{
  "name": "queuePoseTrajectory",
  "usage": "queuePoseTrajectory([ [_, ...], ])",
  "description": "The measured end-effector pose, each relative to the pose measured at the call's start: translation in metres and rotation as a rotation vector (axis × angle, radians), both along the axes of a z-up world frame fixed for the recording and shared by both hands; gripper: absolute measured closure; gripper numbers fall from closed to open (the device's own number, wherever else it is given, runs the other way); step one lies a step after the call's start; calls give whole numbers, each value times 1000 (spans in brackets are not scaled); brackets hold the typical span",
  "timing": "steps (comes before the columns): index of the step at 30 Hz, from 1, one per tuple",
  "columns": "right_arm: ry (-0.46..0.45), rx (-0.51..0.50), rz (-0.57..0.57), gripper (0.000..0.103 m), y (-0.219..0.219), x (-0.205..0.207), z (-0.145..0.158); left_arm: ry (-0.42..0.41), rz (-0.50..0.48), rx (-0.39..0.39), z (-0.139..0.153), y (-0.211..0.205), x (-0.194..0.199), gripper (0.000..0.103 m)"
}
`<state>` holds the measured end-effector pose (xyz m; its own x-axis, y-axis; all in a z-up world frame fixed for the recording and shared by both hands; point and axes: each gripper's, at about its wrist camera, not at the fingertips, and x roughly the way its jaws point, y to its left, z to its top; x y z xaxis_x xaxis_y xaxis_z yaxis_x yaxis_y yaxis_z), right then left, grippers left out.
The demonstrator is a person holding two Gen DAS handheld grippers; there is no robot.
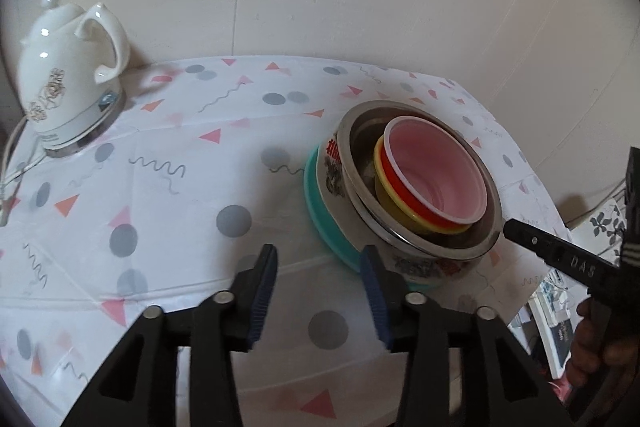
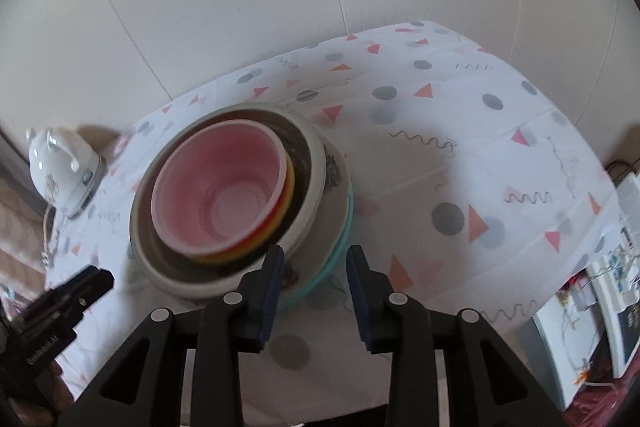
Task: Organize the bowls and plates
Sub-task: 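Open the right gripper and release the steel bowl rim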
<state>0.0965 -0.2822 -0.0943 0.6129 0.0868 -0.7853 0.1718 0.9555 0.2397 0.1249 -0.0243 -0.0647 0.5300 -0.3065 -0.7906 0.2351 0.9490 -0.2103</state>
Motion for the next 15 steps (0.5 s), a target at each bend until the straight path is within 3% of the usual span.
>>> queuePoseTrajectory([
  [3,-37,-56,-2,67,5,-5,6,-60,36,50,9,-7,-11,32],
  [6,-83,-107,22,64,12,-10,13,-110,79,79,18,-15,-21,21],
  [10,-114,-155,51,61,20,-22,14,-149,122,107,26,-35,-38,10],
  [12,-128,-198,78,60,22,-31,12,-128,132,84,30,-44,-47,0],
  [15,-132,-221,96,59,19,-40,8,-138,153,84,33,-51,-59,0],
])
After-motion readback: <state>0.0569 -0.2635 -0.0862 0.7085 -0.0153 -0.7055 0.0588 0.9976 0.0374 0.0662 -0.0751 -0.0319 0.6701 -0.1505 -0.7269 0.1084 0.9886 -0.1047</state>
